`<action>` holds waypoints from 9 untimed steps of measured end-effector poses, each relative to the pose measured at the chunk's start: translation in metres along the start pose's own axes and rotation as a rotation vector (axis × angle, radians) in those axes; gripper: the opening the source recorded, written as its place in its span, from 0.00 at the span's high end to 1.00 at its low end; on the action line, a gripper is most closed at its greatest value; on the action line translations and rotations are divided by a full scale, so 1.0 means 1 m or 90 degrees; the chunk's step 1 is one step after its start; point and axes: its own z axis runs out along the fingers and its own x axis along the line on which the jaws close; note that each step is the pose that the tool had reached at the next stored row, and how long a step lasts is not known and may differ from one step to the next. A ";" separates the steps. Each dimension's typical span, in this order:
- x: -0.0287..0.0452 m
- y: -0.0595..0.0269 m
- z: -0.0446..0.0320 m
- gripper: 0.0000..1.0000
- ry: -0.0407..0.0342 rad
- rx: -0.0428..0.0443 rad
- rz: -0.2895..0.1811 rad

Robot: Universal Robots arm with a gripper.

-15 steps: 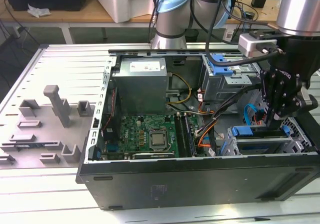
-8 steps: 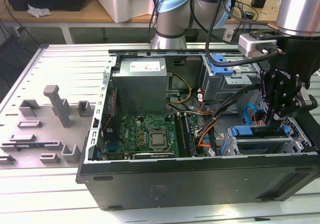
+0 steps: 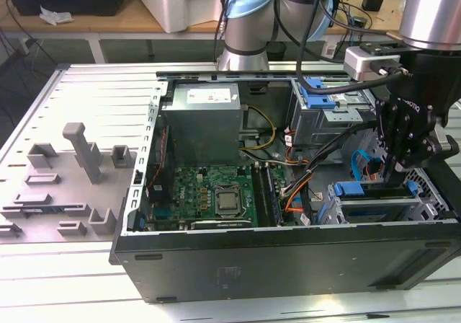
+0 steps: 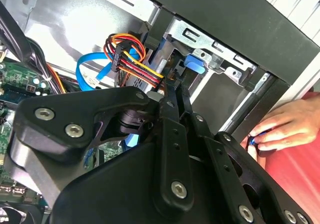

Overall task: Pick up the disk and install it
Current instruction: 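Insert the first disk wire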

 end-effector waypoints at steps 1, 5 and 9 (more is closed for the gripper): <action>0.0004 0.0000 0.0001 0.83 -0.0012 0.0000 0.000; 0.0028 0.0000 0.0007 0.83 -0.0077 0.0002 0.001; 0.0033 0.0000 0.0008 0.83 -0.0093 0.0002 0.001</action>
